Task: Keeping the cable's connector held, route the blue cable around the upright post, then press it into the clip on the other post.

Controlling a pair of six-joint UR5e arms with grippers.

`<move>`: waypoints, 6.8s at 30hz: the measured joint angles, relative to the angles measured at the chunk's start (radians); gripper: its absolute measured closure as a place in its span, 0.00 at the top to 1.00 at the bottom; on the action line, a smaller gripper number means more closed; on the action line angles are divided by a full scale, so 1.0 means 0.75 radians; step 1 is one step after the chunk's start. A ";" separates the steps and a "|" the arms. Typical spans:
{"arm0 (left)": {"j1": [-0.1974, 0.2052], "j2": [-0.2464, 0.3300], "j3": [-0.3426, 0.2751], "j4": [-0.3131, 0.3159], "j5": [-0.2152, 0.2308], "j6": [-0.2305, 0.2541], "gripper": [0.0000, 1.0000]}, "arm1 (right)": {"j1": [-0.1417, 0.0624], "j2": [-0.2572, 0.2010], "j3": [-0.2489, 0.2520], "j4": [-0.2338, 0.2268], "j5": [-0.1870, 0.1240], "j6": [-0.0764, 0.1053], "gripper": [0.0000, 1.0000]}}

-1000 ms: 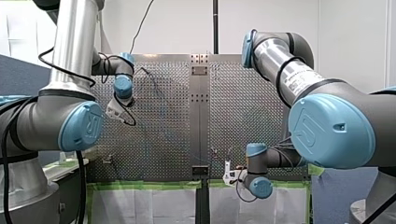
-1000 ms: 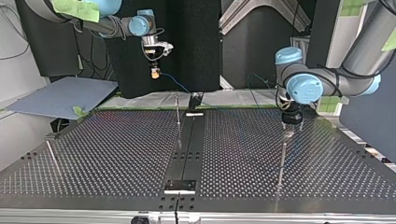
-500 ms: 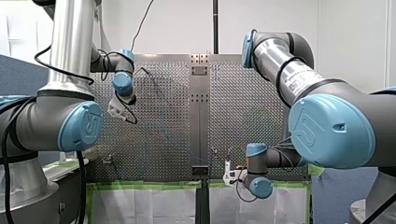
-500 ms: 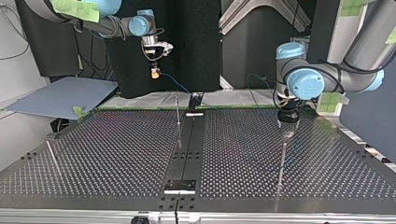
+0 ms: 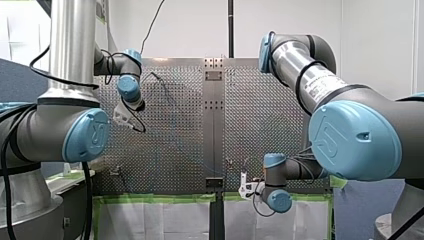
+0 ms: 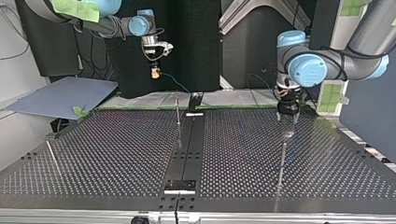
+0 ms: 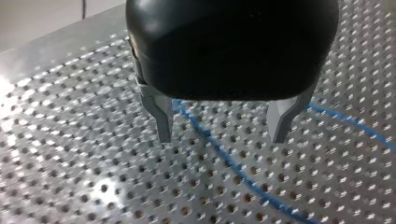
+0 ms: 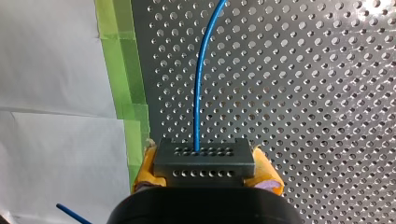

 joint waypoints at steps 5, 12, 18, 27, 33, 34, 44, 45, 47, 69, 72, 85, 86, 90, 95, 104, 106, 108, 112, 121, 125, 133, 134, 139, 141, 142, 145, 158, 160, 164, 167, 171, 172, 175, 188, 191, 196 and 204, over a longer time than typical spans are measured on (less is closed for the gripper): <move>-0.010 0.040 -0.022 -0.027 0.014 0.038 1.00 | 0.000 0.000 0.000 0.000 0.000 0.000 0.00; -0.009 0.137 -0.055 -0.078 -0.013 0.050 1.00 | 0.000 0.000 0.000 -0.001 -0.001 0.001 0.00; -0.002 0.214 -0.056 -0.111 -0.015 0.065 1.00 | 0.000 0.000 0.000 -0.003 -0.005 0.001 0.00; 0.000 0.341 -0.057 -0.164 -0.040 0.169 1.00 | -0.003 0.000 0.000 -0.003 -0.006 0.004 0.00; 0.000 0.426 -0.049 -0.186 -0.092 0.252 1.00 | -0.012 0.000 0.000 0.000 -0.008 0.008 0.00; 0.000 0.438 -0.043 -0.186 -0.094 0.265 1.00 | -0.014 0.000 -0.001 0.000 -0.008 0.008 0.00; 0.003 0.569 0.084 -0.206 -0.061 0.406 1.00 | -0.019 0.000 -0.001 0.000 -0.011 0.021 0.00; 0.003 0.575 0.100 -0.207 -0.047 0.423 1.00 | -0.019 0.000 -0.001 -0.002 -0.014 0.027 0.00; 0.004 0.577 0.125 -0.207 -0.024 0.447 1.00 | -0.019 0.000 -0.001 -0.003 -0.020 0.036 0.00; -0.004 0.412 0.277 -0.394 0.201 0.747 1.00 | -0.018 -0.002 0.000 -0.017 -0.047 0.061 0.00; -0.009 0.419 0.278 -0.419 0.167 0.790 1.00 | -0.018 -0.002 0.000 -0.015 -0.047 0.060 0.00; -0.020 0.402 0.278 -0.427 0.182 0.973 1.00 | -0.015 -0.002 0.000 -0.014 -0.049 0.060 0.00; -0.020 0.399 0.278 -0.427 0.186 0.986 1.00 | -0.015 -0.002 0.000 -0.014 -0.049 0.060 0.00; -0.020 0.378 0.278 -0.430 0.196 1.050 1.00 | -0.016 -0.002 -0.001 -0.014 -0.050 0.060 0.00; -0.023 0.351 0.278 -0.437 0.198 1.119 1.00 | -0.016 -0.002 -0.001 -0.014 -0.051 0.060 0.00; -0.028 0.337 0.278 -0.443 0.198 1.212 1.00 | -0.016 -0.002 -0.001 -0.016 -0.051 0.061 0.00; -0.030 0.336 0.278 -0.443 0.198 1.215 1.00 | -0.017 -0.002 -0.001 -0.016 -0.052 0.061 0.00; -0.031 0.335 0.278 -0.443 0.198 1.216 1.00 | -0.017 -0.002 -0.001 -0.016 -0.054 0.061 0.00; -0.032 0.335 0.278 -0.444 0.198 1.216 1.00 | -0.018 -0.002 0.000 -0.016 -0.056 0.061 0.00; -0.034 0.334 0.278 -0.446 0.197 1.214 1.00 | -0.018 -0.002 0.000 -0.014 -0.059 0.061 0.00; -0.036 0.334 0.278 -0.447 0.196 1.212 1.00 | -0.018 -0.002 0.000 -0.013 -0.059 0.060 0.00; -0.040 0.333 0.278 -0.453 0.190 1.210 1.00 | -0.019 -0.002 0.000 -0.012 -0.059 0.061 0.00; -0.040 0.333 0.278 -0.455 0.186 1.210 1.00 | -0.019 -0.002 -0.001 -0.012 -0.059 0.061 0.00; -0.043 0.332 0.278 -0.478 0.138 1.201 1.00 | -0.019 -0.002 0.000 -0.012 -0.059 0.061 0.00; -0.044 0.332 0.278 -0.484 0.118 1.197 1.00 | -0.019 -0.002 0.000 -0.012 -0.059 0.060 0.00; -0.045 0.332 0.278 -0.485 0.112 1.195 1.00 | -0.019 -0.002 0.000 -0.012 -0.059 0.060 0.00; -0.048 0.332 0.278 -0.491 0.093 1.193 1.00 | -0.018 -0.002 0.000 -0.012 -0.059 0.060 0.00; -0.056 0.331 0.278 -0.494 0.073 1.194 1.00 | -0.018 -0.002 -0.001 -0.012 -0.059 0.061 0.00; -0.057 0.331 0.278 -0.495 0.070 1.193 1.00 | -0.019 -0.002 -0.001 -0.012 -0.059 0.061 0.00; -0.057 0.331 0.278 -0.497 0.054 1.188 1.00 | -0.019 -0.002 -0.001 -0.012 -0.059 0.062 0.00; -0.057 0.331 0.278 -0.498 0.045 1.187 1.00 | -0.019 -0.002 -0.001 -0.012 -0.059 0.062 0.00; -0.057 0.331 0.278 -0.498 0.041 1.186 1.00 | -0.019 -0.002 0.000 -0.012 -0.059 0.061 0.00; -0.057 0.331 0.278 -0.498 0.041 1.186 1.00 | -0.019 -0.002 0.000 -0.012 -0.059 0.060 0.00; -0.057 0.331 0.278 -0.495 0.043 1.192 1.00 | -0.019 -0.002 -0.001 -0.012 -0.059 0.060 0.00; -0.115 0.332 0.278 -0.443 0.151 1.342 1.00 | -0.018 -0.002 0.000 -0.010 -0.061 0.062 0.00; -0.150 0.332 0.278 -0.408 0.189 1.381 1.00 | -0.018 -0.002 0.000 -0.010 -0.064 0.061 0.00; -0.215 0.325 0.278 -0.343 0.243 1.446 1.00 | -0.015 -0.002 0.000 -0.011 -0.074 0.062 0.00; -0.309 0.235 0.278 -0.270 0.248 1.488 1.00 | -0.014 -0.002 0.000 -0.017 -0.087 0.062 0.00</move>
